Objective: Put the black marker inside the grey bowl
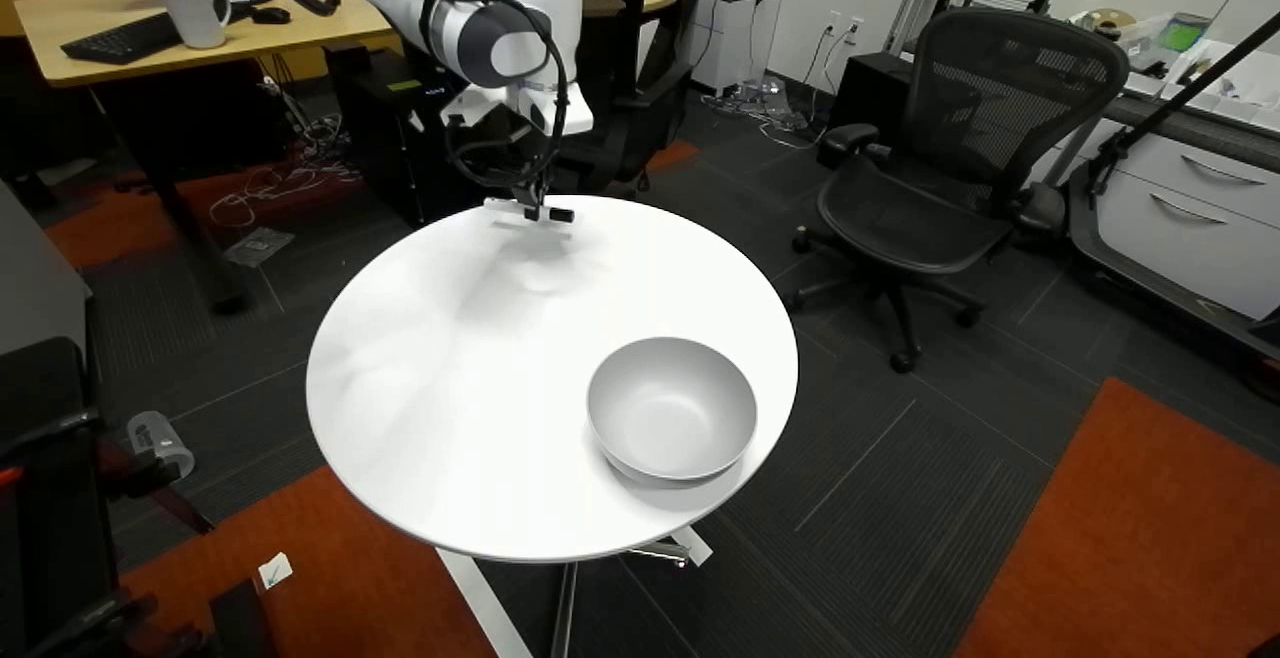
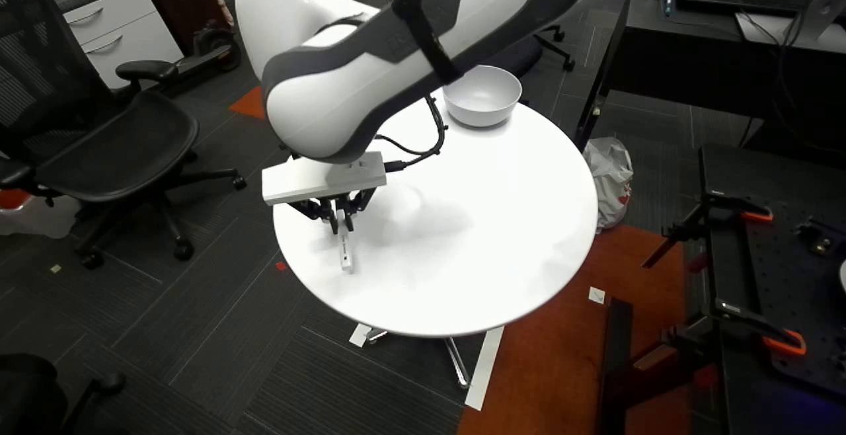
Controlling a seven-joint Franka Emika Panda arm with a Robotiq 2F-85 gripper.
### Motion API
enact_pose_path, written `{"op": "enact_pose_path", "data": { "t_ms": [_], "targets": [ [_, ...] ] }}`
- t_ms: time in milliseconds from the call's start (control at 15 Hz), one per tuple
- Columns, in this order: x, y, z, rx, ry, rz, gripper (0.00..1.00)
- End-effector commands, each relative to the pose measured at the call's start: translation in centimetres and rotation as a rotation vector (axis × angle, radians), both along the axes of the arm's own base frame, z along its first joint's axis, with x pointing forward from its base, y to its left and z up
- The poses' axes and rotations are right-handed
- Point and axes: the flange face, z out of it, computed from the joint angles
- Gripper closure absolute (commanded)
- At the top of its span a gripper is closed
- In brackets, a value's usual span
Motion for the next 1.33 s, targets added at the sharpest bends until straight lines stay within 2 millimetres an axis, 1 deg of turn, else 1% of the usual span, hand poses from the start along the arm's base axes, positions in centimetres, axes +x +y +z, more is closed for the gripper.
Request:
{"op": "enact_pose_path", "data": {
  "t_ms": [0, 67, 200, 333, 533, 733, 933, 1000, 1133, 1267],
  "targets": [
    [-1.4, -2.8, 6.7, 0.013, -0.035, -0.032, 0.95],
    [-1.7, -3.8, 7.9, 0.007, -0.048, -0.046, 0.95],
    [-2.5, -6.6, 10.2, -0.009, -0.066, -0.088, 0.95],
    [-3.6, -10.0, 12.1, -0.023, -0.076, -0.134, 0.95],
    [-6.1, -15.7, 13.8, -0.027, -0.082, -0.231, 0.95],
    [-9.5, -21.7, 14.9, -0.026, -0.090, -0.343, 0.95],
    [-13.7, -27.3, 15.2, -0.031, -0.084, -0.442, 0.95],
    [-14.6, -29.0, 15.1, -0.034, -0.086, -0.473, 0.95],
    [-16.2, -31.8, 15.0, -0.039, -0.083, -0.530, 0.95],
    [-17.0, -33.6, 14.9, -0.040, -0.087, -0.567, 0.95]
  ]
}}
